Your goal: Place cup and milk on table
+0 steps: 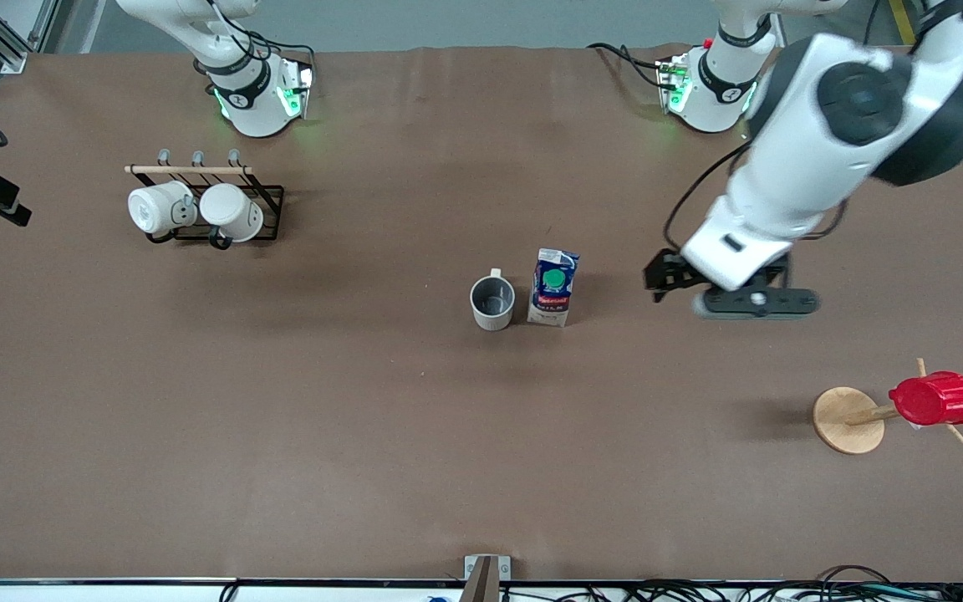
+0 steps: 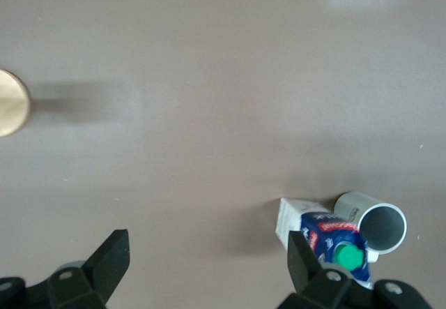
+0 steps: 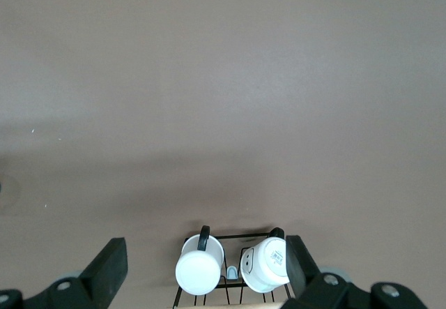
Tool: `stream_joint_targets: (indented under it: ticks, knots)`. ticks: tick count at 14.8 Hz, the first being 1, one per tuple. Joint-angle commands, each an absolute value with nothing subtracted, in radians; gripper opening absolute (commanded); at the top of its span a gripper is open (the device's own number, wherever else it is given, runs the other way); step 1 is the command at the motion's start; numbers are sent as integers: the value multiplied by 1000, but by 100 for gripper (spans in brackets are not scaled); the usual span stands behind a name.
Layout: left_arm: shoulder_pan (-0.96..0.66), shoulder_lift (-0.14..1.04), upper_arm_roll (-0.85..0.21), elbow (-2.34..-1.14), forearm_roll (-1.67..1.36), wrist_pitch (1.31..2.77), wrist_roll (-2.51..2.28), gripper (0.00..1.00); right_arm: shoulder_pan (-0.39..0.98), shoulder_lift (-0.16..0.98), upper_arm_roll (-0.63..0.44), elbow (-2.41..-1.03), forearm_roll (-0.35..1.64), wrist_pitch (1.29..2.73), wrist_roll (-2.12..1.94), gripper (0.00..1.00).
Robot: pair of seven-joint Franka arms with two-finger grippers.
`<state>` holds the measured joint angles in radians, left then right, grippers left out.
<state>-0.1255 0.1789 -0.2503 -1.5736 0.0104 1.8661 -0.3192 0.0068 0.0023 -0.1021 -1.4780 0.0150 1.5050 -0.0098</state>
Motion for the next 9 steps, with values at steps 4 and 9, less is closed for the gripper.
stream_joint_targets:
  ticks: [4,9]
  knots:
    - [-133,31,-89,-1647,-37,1827,-111,100,-8,3,-92,-1470,15,1494,-15,100]
    - [-130,-35,32,-1637,-31,1754,78,100,-8,3,-92,-1470,15,1494,-15,100]
